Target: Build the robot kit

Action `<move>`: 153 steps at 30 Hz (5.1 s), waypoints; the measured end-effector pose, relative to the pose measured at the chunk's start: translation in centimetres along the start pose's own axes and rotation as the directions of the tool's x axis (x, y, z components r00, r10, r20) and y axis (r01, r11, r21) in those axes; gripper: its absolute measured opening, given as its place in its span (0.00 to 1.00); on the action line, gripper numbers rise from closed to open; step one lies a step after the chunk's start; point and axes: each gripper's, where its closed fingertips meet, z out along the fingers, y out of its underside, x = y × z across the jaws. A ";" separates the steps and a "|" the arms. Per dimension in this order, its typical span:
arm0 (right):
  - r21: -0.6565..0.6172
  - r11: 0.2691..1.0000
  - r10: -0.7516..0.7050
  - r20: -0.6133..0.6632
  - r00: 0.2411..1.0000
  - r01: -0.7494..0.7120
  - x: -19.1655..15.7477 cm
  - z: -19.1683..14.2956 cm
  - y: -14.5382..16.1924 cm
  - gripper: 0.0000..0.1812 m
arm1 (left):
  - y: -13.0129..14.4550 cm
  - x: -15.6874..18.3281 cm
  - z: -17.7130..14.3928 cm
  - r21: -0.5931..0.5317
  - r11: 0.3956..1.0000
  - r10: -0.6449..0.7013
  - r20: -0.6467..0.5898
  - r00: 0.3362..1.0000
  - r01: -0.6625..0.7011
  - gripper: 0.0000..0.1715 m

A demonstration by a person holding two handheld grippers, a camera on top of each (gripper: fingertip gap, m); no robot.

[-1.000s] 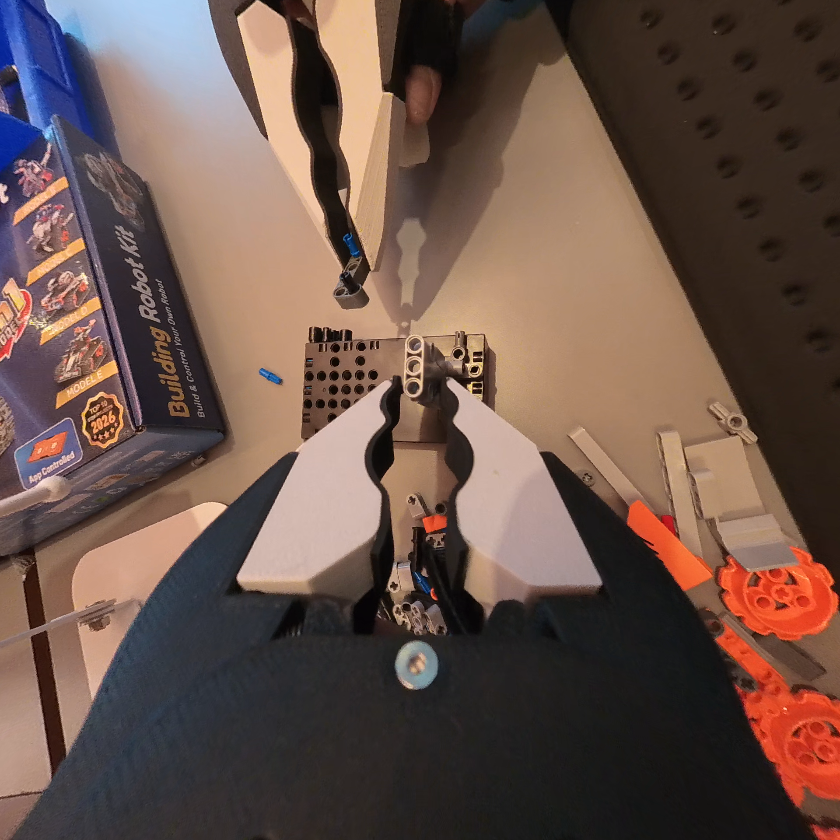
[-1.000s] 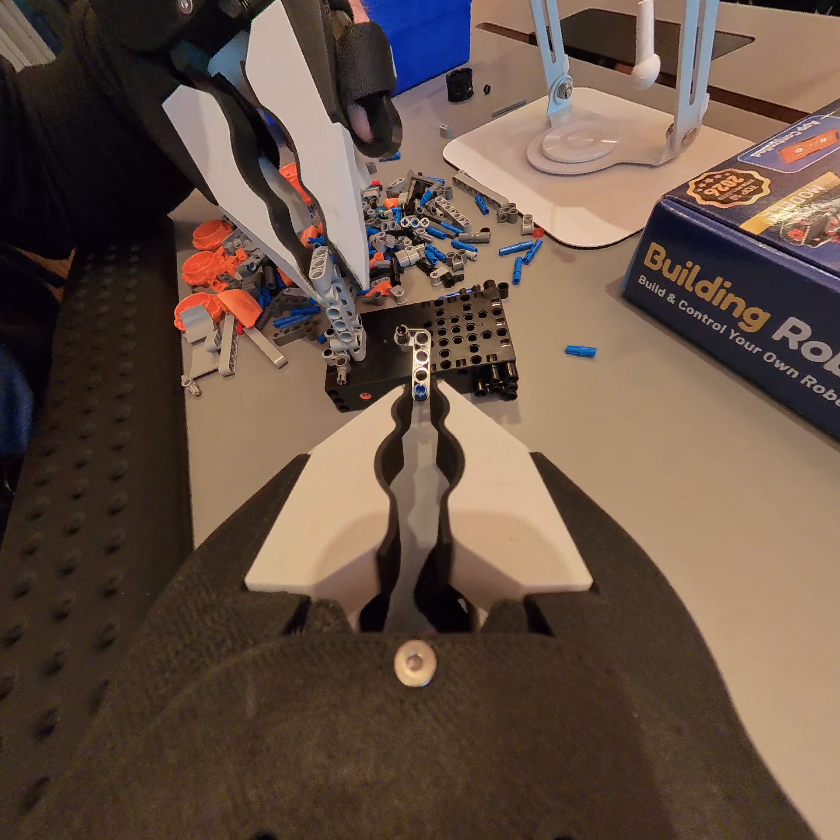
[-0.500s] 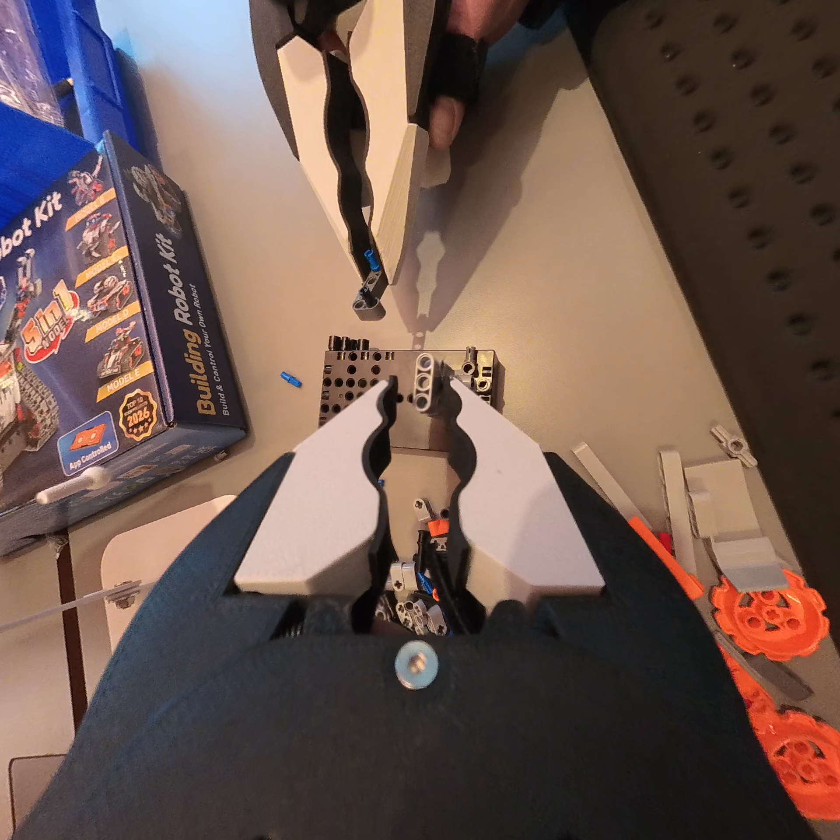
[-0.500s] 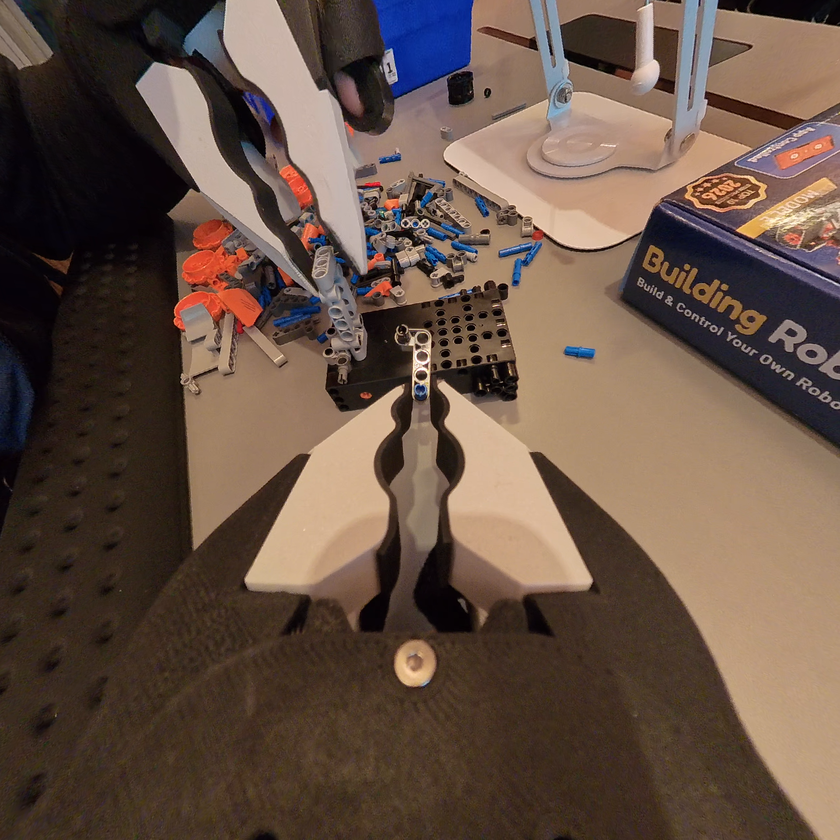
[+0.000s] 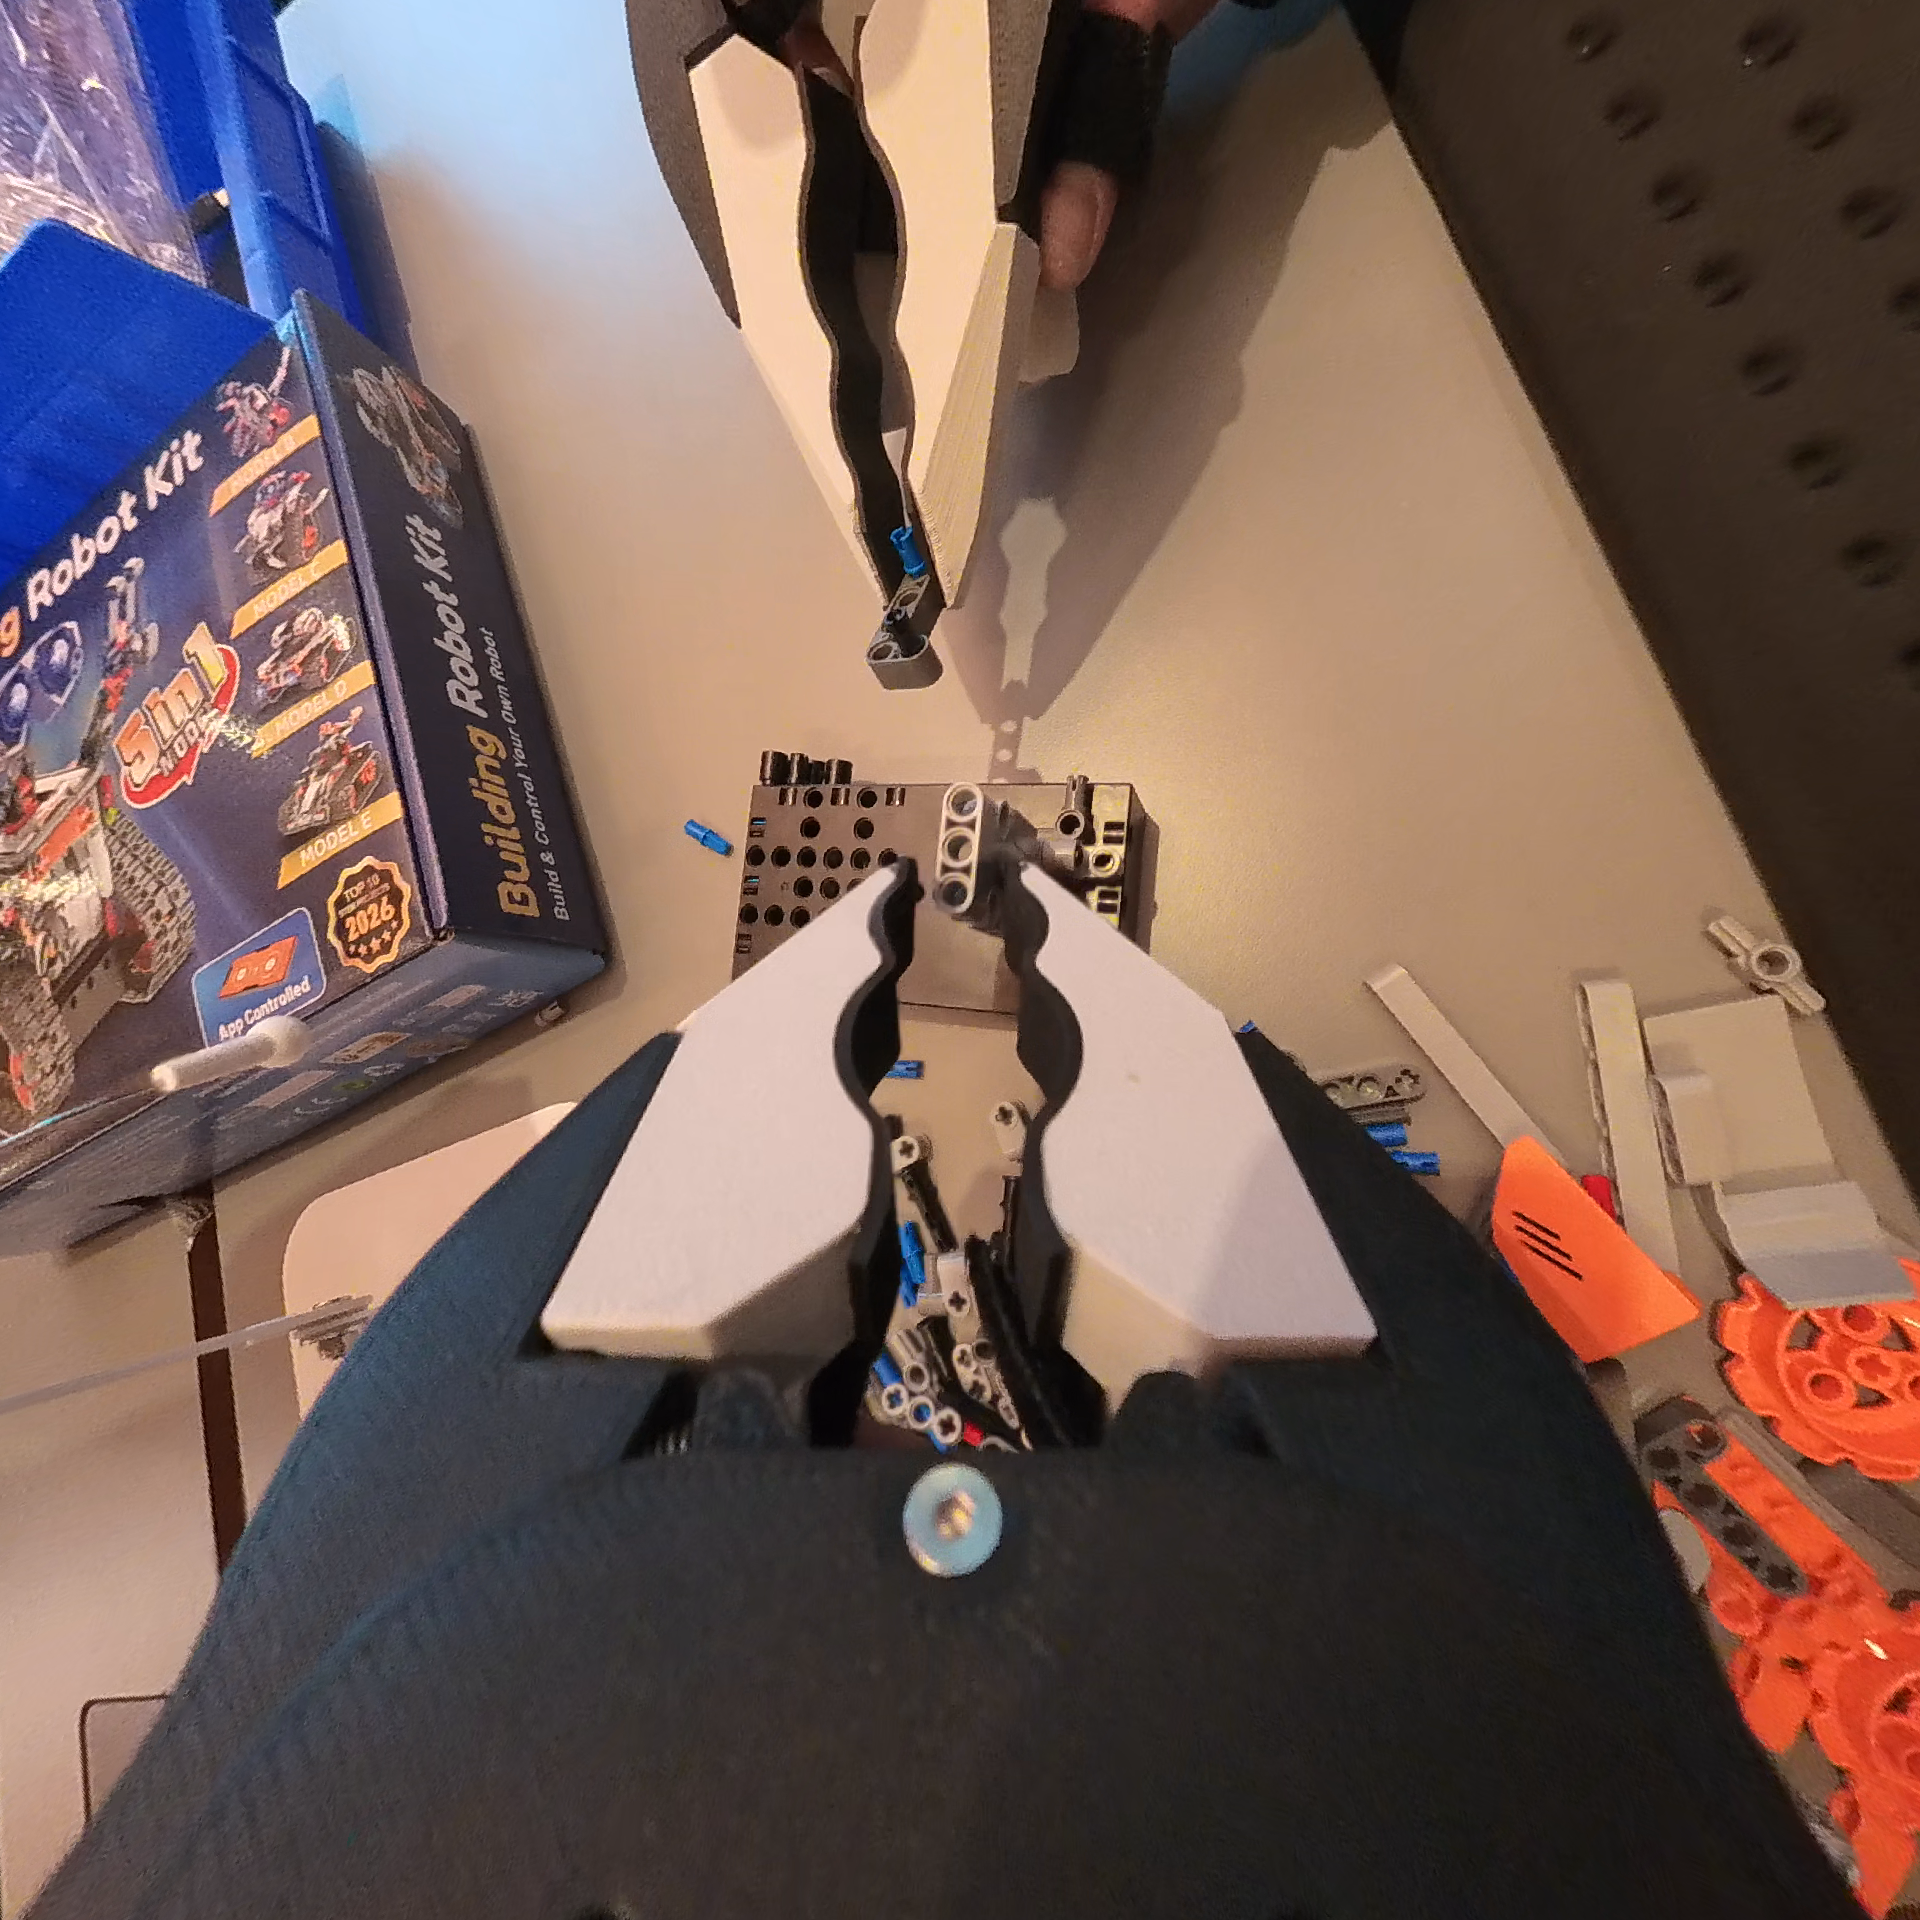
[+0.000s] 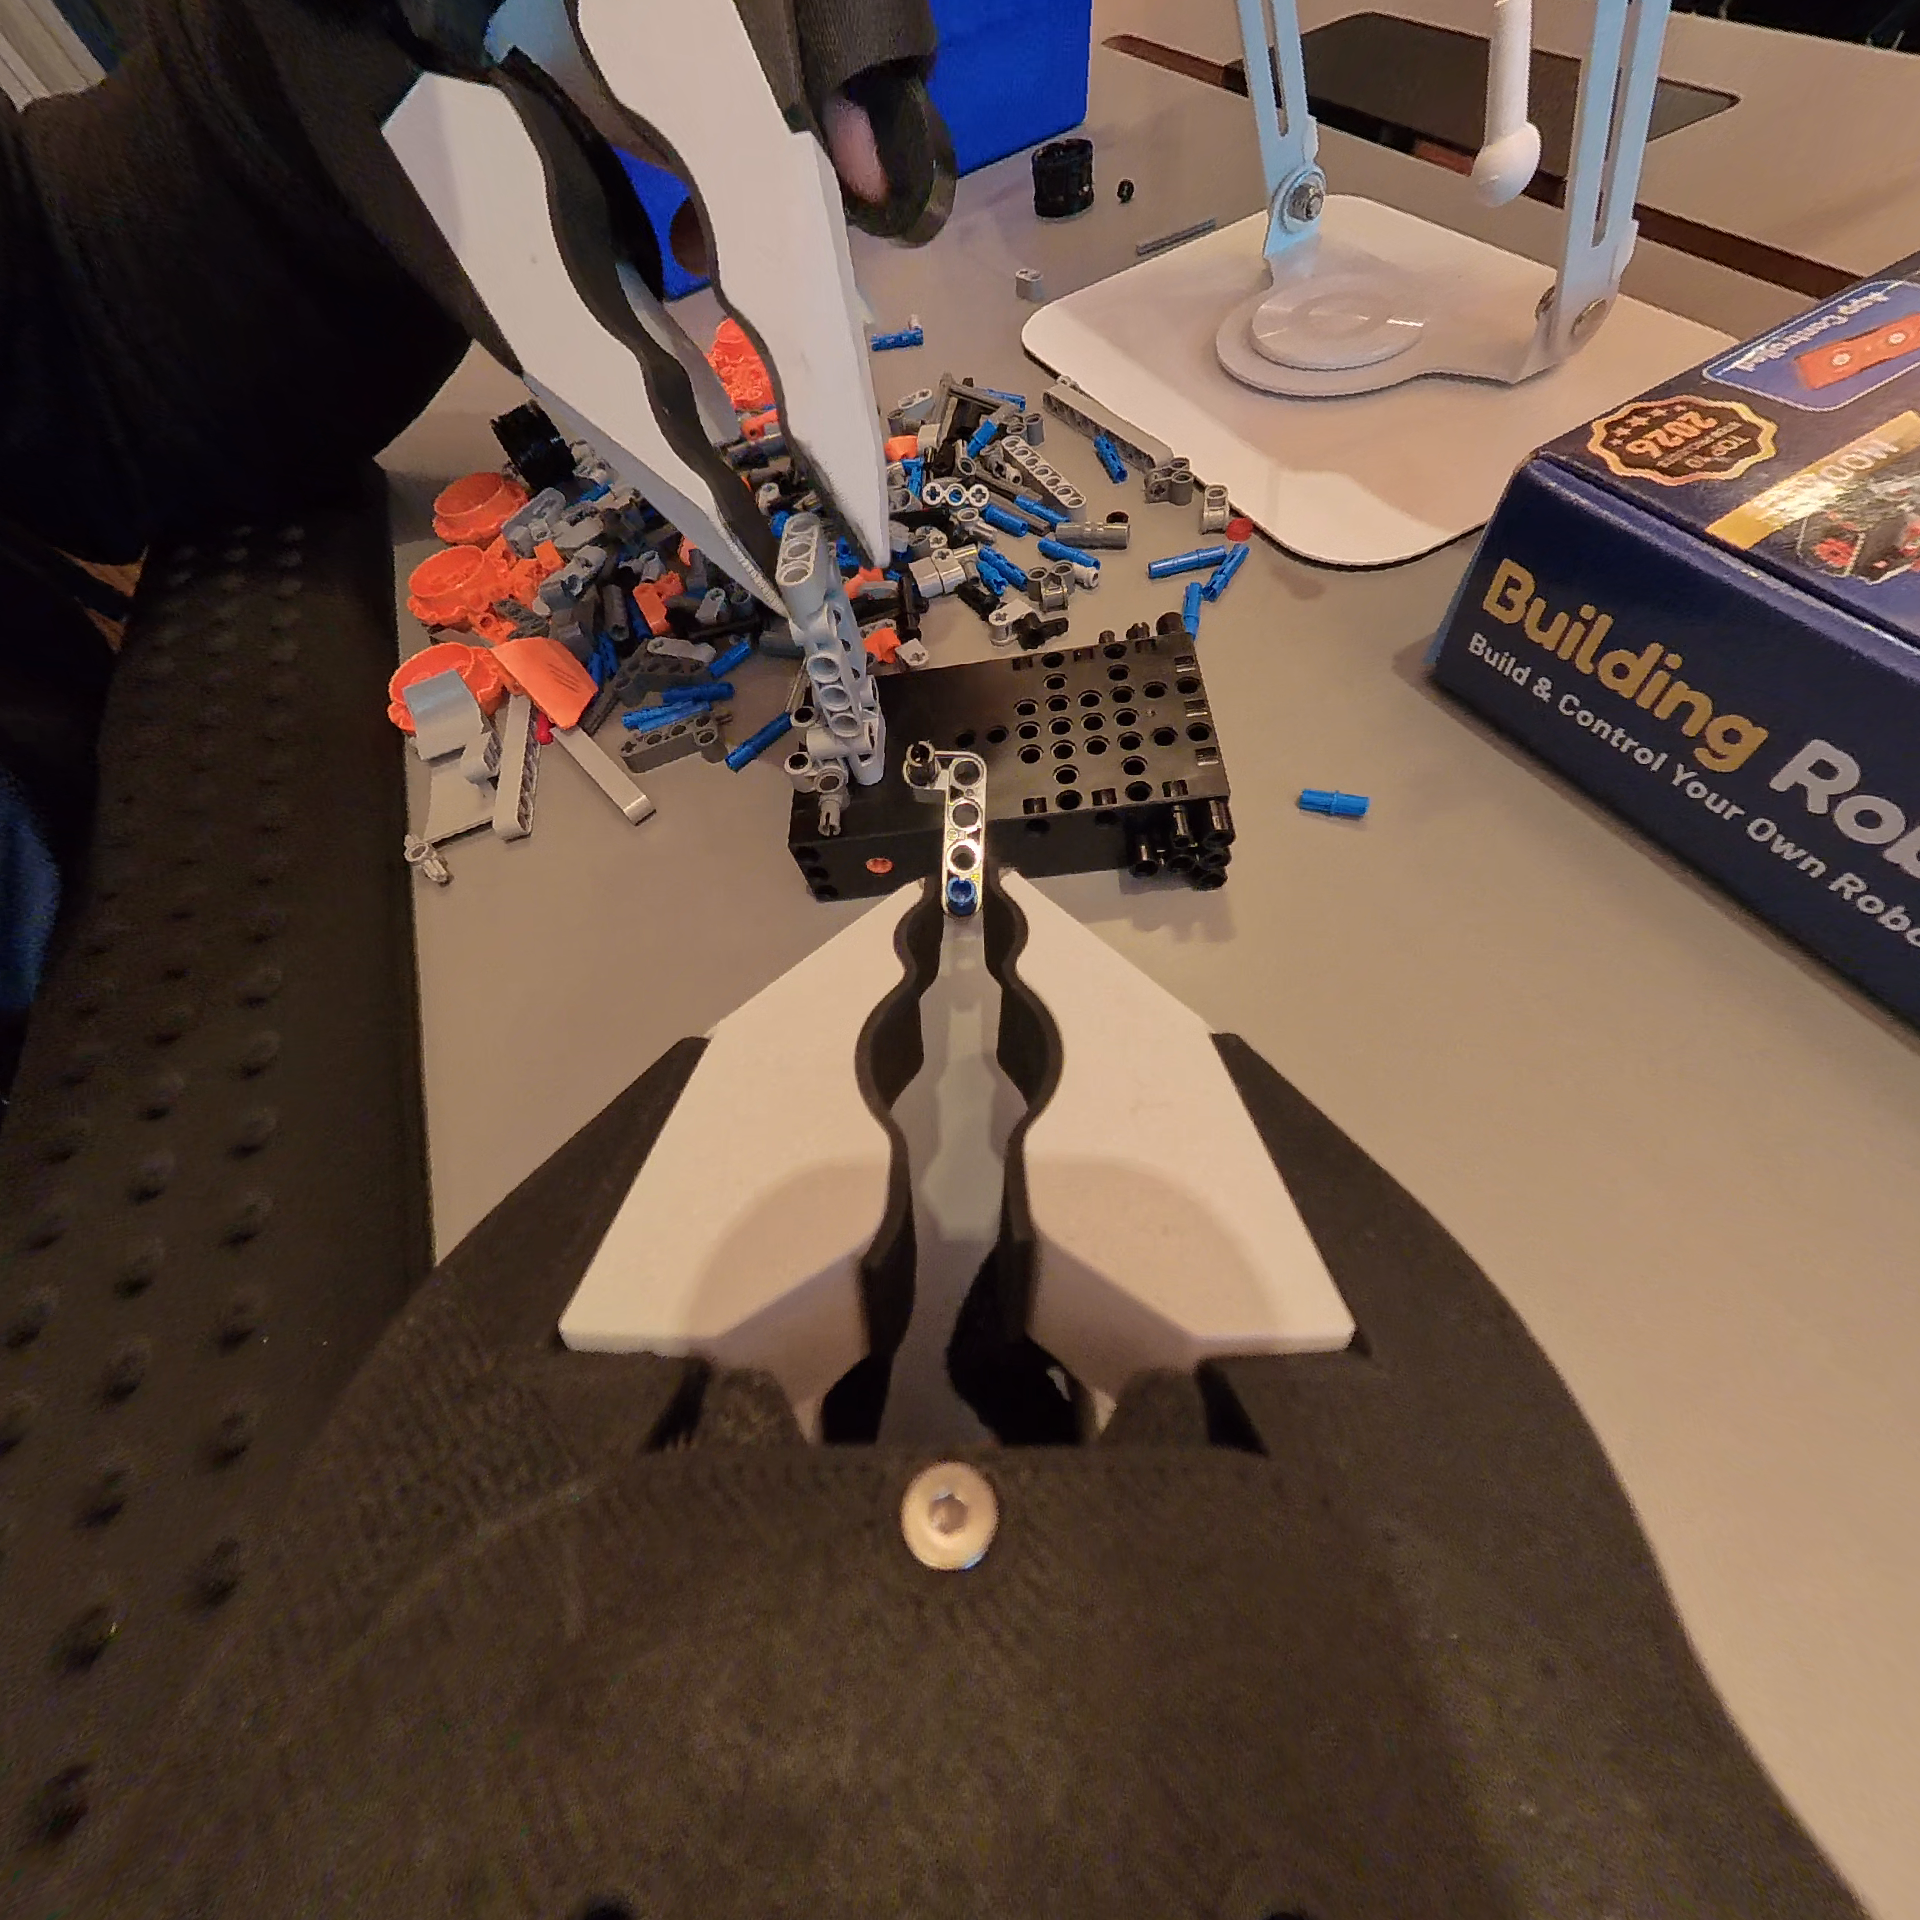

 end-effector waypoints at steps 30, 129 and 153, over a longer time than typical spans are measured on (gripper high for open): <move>-0.030 0.999 -0.020 0.032 0.999 0.021 -0.8 0.3 0.4 0.03 | 0.6 0.1 0.2 0.000 1.000 0.028 0.000 1.000 -0.028 0.07; 0.365 0.744 0.357 0.490 0.795 -0.559 -3.8 -1.3 -9.2 0.03 | -6.6 -4.0 -2.8 0.057 0.984 0.077 0.728 0.681 -0.172 0.21; 0.393 0.919 -0.028 0.135 0.990 -0.028 -4.9 -2.1 -8.9 0.22 | -7.3 -1.7 -3.3 0.434 0.893 -0.236 0.219 0.947 0.122 0.19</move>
